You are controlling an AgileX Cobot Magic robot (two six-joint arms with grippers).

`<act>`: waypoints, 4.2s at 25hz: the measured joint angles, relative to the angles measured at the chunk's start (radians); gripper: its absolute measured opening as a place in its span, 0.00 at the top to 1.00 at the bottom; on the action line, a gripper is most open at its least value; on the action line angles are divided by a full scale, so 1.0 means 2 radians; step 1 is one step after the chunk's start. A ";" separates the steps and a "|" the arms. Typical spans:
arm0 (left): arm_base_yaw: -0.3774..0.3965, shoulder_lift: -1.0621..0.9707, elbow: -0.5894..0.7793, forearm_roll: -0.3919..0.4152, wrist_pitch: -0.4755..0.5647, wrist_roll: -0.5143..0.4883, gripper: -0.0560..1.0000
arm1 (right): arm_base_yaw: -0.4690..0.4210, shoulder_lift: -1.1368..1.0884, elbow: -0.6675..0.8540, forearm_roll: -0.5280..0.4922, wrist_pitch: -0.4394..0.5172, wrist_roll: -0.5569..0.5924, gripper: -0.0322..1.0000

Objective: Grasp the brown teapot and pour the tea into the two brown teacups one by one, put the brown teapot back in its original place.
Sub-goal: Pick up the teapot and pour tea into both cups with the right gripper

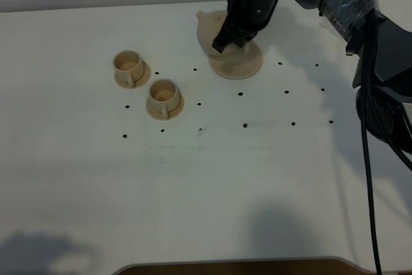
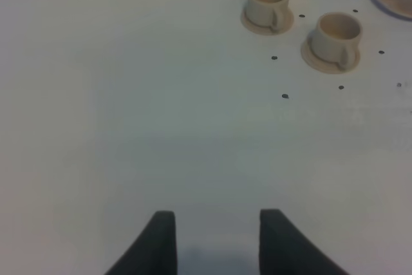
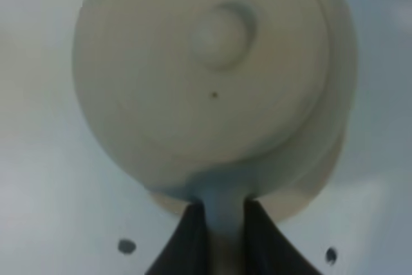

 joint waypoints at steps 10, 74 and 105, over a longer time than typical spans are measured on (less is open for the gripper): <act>0.000 0.000 0.000 0.000 0.000 0.000 0.63 | 0.065 -0.004 -0.016 -0.042 -0.025 -0.041 0.88; 0.000 0.000 0.000 0.000 0.000 0.000 0.63 | 0.183 0.071 -0.016 -0.393 -0.101 -0.111 0.88; 0.000 0.000 0.000 0.000 0.000 0.000 0.63 | 0.196 0.071 -0.016 -0.470 -0.126 -0.158 0.88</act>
